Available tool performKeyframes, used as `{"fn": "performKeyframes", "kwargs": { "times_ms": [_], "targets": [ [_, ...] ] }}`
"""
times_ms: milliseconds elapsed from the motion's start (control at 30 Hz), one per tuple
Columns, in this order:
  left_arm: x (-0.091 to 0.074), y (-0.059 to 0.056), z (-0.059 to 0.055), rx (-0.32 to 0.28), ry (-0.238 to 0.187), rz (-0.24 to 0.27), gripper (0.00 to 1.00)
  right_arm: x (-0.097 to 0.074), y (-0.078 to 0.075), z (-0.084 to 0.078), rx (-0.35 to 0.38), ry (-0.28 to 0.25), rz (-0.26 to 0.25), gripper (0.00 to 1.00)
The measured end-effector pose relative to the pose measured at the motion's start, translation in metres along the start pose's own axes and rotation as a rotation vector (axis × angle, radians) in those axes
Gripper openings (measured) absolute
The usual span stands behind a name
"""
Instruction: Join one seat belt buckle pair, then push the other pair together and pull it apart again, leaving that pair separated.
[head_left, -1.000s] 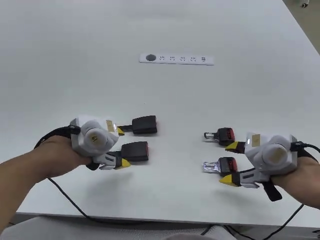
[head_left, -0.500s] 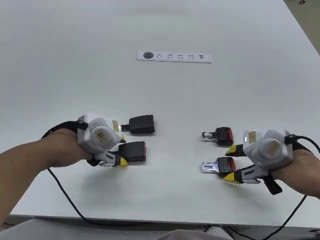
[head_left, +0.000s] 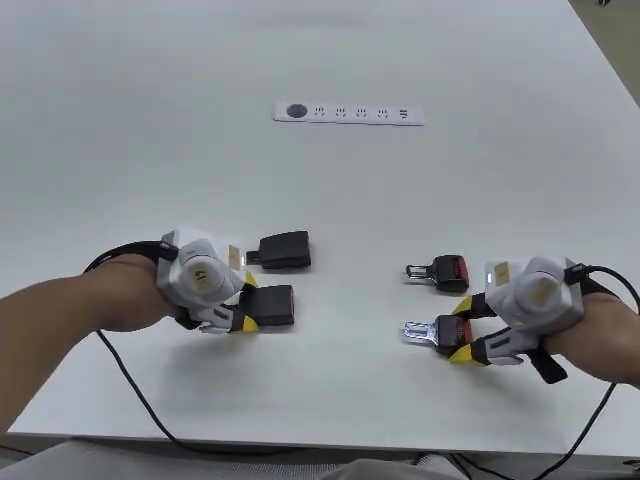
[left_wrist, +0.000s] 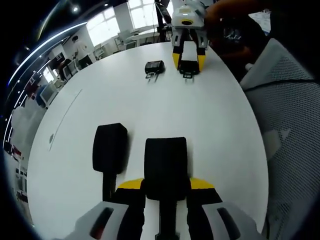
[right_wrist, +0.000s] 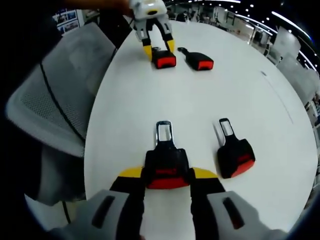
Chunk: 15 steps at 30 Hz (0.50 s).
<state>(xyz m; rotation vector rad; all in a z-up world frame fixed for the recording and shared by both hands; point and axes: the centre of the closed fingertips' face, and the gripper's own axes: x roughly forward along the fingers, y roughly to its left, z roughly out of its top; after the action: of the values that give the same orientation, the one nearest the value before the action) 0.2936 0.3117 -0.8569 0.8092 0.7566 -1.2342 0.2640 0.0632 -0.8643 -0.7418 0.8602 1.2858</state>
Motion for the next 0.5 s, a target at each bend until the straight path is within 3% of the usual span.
{"fn": "performKeyframes", "kwargs": {
  "times_ms": [367, 500],
  "targets": [
    [0.0005, -0.0029, -0.0002, -0.005, 0.006, -0.014, 0.32, -0.0003, 0.0003, 0.0007, 0.002, -0.011, 0.005, 0.35],
    [0.0017, -0.0065, 0.0018, 0.011, 0.029, -0.022, 0.32, -0.0005, -0.0007, 0.0007, 0.015, -0.020, 0.007, 0.35]
  ]
}}
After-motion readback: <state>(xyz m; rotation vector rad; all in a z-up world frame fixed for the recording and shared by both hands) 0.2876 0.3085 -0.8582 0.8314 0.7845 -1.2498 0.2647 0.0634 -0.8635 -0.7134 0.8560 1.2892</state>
